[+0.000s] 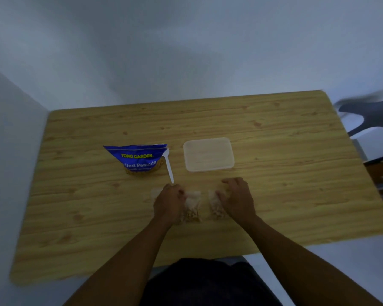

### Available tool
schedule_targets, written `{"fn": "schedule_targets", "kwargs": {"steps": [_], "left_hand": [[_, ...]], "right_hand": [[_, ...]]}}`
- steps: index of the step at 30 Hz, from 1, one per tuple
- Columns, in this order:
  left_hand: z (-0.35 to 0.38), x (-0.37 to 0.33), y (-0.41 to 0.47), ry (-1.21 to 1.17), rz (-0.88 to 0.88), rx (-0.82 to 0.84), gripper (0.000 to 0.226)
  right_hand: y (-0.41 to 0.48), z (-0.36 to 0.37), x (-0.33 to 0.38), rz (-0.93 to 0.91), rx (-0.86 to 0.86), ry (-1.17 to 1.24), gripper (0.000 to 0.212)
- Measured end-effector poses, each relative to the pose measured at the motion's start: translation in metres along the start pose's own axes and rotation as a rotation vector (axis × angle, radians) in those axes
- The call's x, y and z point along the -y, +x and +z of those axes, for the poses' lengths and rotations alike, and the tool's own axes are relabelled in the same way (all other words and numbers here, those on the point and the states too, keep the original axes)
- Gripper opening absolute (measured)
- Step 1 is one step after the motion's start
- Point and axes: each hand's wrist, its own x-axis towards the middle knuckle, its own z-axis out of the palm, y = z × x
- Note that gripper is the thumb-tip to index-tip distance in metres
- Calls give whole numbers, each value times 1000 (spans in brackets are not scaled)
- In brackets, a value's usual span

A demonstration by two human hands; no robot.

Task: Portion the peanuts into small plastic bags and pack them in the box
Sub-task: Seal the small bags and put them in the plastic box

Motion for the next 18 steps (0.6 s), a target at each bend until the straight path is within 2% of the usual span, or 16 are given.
{"fn": "schedule_targets", "kwargs": {"steps": [2, 4, 9, 14, 18], "left_hand": [[-4, -2, -1, -18, 2, -18, 11], [-7, -1, -1, -21, 14, -23, 11], [-14, 4, -8, -96, 104, 23, 10], [-29, 3, -18, -222, 105, 31, 12], [-41, 5, -20, -330, 136, 15, 12]], "right_hand": [[-4, 2, 5, -130, -55, 36, 30], [-5, 5, 16, -192, 7, 127, 29], [0, 13, 48, -231, 270, 228, 35], [11, 4, 67, -204, 316, 294, 25], [19, -4, 79, -246, 331, 273, 5]]}}
